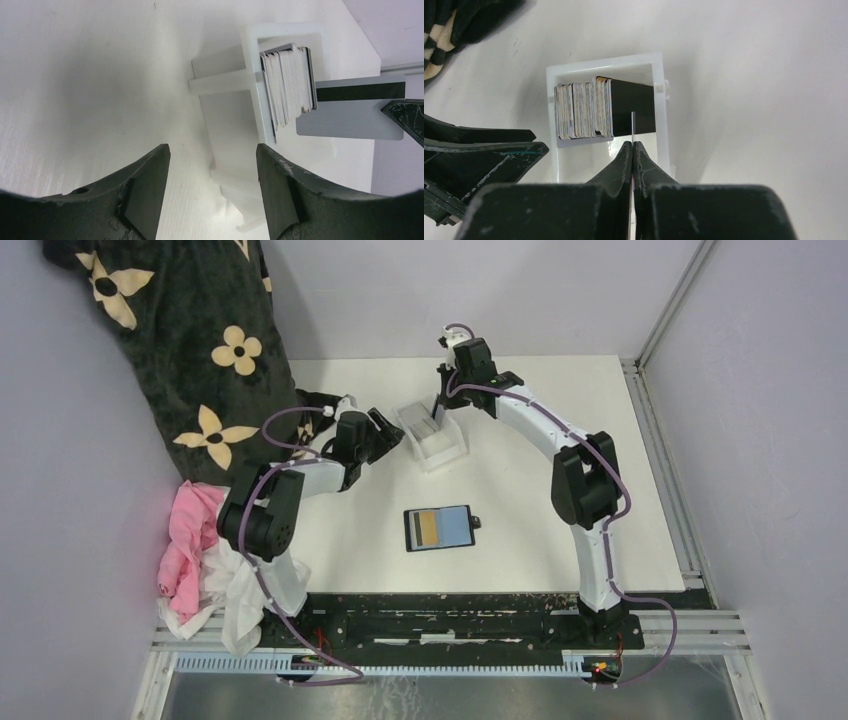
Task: Put the credit cards into the card holder
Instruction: Pick up the credit card from the storage box.
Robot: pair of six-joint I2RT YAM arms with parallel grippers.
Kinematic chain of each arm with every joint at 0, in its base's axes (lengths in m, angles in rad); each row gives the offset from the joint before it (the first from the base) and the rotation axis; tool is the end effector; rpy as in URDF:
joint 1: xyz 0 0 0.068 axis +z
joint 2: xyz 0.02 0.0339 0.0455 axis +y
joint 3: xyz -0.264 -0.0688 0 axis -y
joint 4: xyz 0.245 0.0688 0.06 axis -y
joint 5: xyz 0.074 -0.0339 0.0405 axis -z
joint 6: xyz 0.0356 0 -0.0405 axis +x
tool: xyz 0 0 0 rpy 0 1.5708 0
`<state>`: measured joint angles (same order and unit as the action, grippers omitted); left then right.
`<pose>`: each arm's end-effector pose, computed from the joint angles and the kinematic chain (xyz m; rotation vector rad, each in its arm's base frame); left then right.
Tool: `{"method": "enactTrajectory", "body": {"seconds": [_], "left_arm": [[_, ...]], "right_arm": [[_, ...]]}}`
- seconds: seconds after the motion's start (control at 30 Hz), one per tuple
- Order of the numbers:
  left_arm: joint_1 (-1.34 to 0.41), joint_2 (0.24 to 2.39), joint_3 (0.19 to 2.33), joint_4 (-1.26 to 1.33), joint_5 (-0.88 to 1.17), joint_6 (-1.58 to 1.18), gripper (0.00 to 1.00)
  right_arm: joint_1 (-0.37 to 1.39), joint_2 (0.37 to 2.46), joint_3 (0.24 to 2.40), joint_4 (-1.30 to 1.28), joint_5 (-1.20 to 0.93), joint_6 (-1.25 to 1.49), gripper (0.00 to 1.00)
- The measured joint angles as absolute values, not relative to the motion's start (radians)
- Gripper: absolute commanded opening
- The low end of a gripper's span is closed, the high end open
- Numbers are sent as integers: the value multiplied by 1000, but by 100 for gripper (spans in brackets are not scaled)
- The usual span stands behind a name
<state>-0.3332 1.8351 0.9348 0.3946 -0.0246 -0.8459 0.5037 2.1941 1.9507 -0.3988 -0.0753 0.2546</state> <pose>0.3632 -0.1248 0.1606 -0.5606 2.0772 -0.6830 0.4489 0.2504 0.2615 -0.3226 2.2342 0.4973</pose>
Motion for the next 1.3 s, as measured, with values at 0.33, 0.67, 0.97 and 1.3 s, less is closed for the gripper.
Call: {"method": "enactTrajectory", "body": {"seconds": [0.33, 0.67, 0.97, 1.3], "left_arm": [[-333, 1585, 801, 396, -10, -831, 72], [-334, 1351, 652, 493, 211, -783, 70], [-349, 1355, 544, 701, 543, -799, 66], [-386, 1388, 506, 814, 770, -799, 58]], "right_arm": [[508, 1977, 1775, -387, -38, 246, 1], [544, 1591, 1340, -300, -179, 339, 1], [611, 1327, 1018, -212, -324, 485, 1], [611, 1264, 897, -150, -417, 586, 1]]}}
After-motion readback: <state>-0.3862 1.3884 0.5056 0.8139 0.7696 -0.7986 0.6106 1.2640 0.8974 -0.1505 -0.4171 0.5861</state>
